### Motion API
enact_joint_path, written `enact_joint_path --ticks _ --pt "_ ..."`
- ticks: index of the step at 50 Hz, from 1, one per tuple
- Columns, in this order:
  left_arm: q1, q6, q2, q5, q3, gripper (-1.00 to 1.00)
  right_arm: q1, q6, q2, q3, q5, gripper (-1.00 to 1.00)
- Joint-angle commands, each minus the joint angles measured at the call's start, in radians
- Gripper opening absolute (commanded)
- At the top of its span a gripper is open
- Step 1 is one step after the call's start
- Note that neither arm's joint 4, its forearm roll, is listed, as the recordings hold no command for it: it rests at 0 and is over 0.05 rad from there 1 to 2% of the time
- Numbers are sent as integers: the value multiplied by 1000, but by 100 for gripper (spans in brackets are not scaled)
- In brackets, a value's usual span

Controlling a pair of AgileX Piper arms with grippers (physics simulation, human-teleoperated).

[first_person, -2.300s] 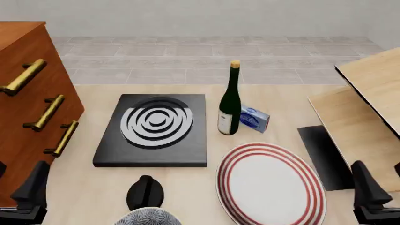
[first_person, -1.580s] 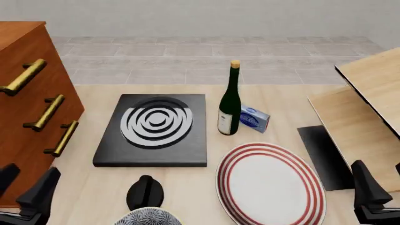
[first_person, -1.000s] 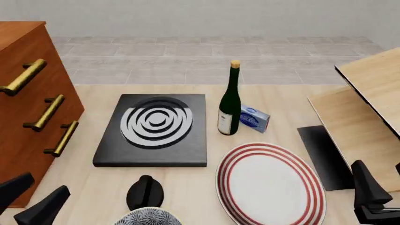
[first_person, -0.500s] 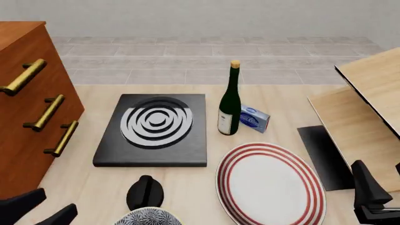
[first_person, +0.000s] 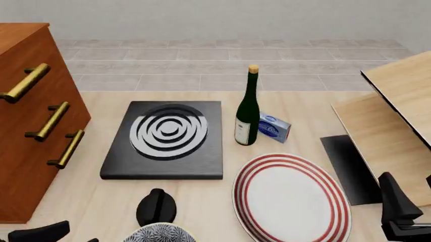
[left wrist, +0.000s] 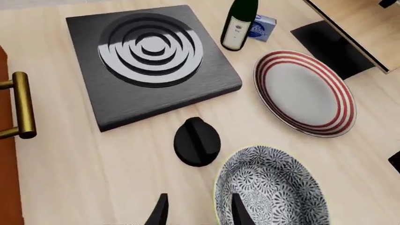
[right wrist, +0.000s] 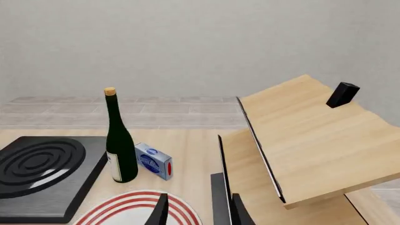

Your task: Put the bowl on the stove.

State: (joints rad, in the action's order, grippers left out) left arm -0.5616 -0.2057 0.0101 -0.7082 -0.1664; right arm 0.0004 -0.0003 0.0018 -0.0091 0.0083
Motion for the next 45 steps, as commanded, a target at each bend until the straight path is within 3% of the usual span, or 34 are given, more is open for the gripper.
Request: enact_joint_path --ticks 1,11,21,45 --pt "-39 -17 9 3 12 100 0 0 0 0 0 100" --pt "-82 -50 26 10 23 100 0 0 0 0 0 100" --pt "-116 -26 42 24 33 100 0 0 0 0 0 100" --pt "-133 -8 220 236 101 100 0 0 0 0 0 100"
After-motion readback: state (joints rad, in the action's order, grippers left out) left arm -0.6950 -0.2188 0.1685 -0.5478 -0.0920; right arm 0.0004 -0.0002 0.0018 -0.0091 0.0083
